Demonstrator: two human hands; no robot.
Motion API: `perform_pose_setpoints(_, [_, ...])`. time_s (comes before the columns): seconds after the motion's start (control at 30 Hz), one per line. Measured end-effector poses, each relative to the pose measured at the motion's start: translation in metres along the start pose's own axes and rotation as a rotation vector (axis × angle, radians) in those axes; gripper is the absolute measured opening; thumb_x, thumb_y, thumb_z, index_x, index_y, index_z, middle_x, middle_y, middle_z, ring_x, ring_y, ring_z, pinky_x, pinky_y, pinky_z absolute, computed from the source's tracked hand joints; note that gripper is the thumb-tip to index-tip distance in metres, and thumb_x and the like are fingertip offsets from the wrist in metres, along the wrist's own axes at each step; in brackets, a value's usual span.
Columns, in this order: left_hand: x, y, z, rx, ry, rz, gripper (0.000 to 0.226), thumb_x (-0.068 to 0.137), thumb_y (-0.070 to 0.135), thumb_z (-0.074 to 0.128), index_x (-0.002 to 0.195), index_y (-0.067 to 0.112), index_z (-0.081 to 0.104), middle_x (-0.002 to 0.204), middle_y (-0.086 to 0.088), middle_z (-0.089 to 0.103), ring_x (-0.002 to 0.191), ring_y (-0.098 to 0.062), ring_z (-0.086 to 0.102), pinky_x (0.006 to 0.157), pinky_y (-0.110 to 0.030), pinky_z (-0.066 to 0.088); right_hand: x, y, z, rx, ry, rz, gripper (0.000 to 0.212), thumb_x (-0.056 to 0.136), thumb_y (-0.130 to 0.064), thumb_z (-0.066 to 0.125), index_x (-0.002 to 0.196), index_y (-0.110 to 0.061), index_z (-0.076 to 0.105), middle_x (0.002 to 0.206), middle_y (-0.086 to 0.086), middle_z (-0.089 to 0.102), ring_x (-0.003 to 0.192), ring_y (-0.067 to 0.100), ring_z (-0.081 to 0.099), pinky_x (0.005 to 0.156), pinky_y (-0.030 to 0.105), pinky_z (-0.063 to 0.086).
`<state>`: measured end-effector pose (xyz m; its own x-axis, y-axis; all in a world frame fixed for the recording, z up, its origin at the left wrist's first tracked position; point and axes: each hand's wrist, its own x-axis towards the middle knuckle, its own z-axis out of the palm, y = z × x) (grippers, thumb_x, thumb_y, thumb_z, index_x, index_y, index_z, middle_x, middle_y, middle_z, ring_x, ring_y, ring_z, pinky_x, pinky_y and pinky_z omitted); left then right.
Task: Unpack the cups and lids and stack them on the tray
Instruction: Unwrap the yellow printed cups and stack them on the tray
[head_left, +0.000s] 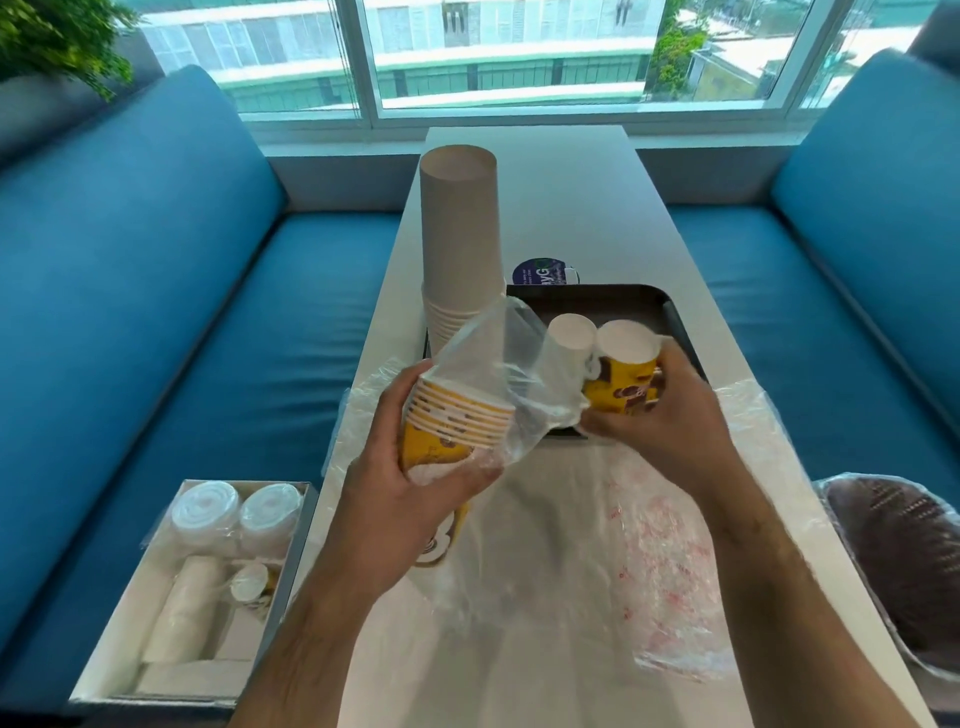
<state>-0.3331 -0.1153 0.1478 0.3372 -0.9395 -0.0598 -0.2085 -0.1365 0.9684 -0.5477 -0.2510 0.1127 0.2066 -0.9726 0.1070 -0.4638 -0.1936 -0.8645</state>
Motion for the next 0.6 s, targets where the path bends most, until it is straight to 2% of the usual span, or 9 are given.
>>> perform_pose_setpoints(0.07, [0.000, -0.002, 0.002, 0.000, 0.008, -0.032, 0.078, 0.052, 0.062, 0.077, 0.115, 0.076, 0.033, 0.113, 0.037, 0.056, 0.103, 0.004, 0.061, 0.079, -0.015, 0.051, 0.010, 0.008, -0.003, 0.038, 0.165, 0.006, 0.081, 0.062, -0.028, 0.096, 0.127, -0.025, 0.048, 0.115, -0.009, 0.061, 0.103, 0.008, 0.061, 0.085, 0.013, 0.048])
perform_pose_setpoints(0.13, [0.001, -0.002, 0.004, 0.011, 0.006, -0.055, 0.075, 0.052, 0.062, 0.076, 0.112, 0.075, 0.033, 0.110, 0.038, 0.054, 0.103, 0.004, 0.059, 0.076, -0.014, 0.048, 0.024, 0.016, -0.003, 0.031, 0.293, 0.025, 0.084, 0.063, -0.030, 0.096, 0.131, -0.020, 0.047, 0.125, -0.001, 0.061, 0.113, 0.017, 0.059, 0.096, 0.030, 0.051])
perform_pose_setpoints(0.2, [0.002, -0.001, 0.006, 0.020, -0.002, -0.067, 0.074, 0.050, 0.064, 0.074, 0.111, 0.074, 0.033, 0.106, 0.040, 0.053, 0.100, 0.006, 0.058, 0.072, -0.009, 0.045, 0.040, 0.028, -0.001, 0.021, 0.373, 0.046, 0.086, 0.062, -0.033, 0.096, 0.131, -0.020, 0.046, 0.128, 0.001, 0.060, 0.116, 0.020, 0.059, 0.101, 0.039, 0.052])
perform_pose_setpoints(0.3, [0.002, 0.000, 0.007, 0.026, -0.013, -0.070, 0.075, 0.051, 0.063, 0.074, 0.114, 0.070, 0.034, 0.108, 0.038, 0.053, 0.098, 0.005, 0.059, 0.063, -0.007, 0.048, 0.061, 0.048, 0.006, -0.005, 0.412, 0.090, 0.087, 0.064, -0.035, 0.095, 0.133, -0.018, 0.045, 0.130, 0.003, 0.059, 0.120, 0.022, 0.058, 0.104, 0.045, 0.051])
perform_pose_setpoints(0.43, [0.001, -0.003, 0.006, 0.036, -0.008, -0.058, 0.079, 0.050, 0.064, 0.074, 0.118, 0.068, 0.033, 0.116, 0.035, 0.052, 0.105, 0.000, 0.058, 0.076, -0.011, 0.048, 0.074, 0.069, 0.017, -0.070, 0.399, 0.147, 0.088, 0.066, -0.039, 0.093, 0.135, -0.016, 0.044, 0.132, 0.006, 0.057, 0.123, 0.025, 0.056, 0.107, 0.052, 0.047])
perform_pose_setpoints(0.6, [-0.001, -0.005, 0.004, 0.063, 0.012, -0.073, 0.074, 0.053, 0.064, 0.073, 0.115, 0.069, 0.032, 0.113, 0.037, 0.049, 0.103, 0.004, 0.055, 0.072, -0.008, 0.044, 0.080, 0.089, 0.036, -0.134, 0.415, 0.197, 0.090, 0.062, -0.047, 0.094, 0.131, -0.017, 0.043, 0.129, 0.006, 0.057, 0.122, 0.027, 0.056, 0.106, 0.063, 0.041])
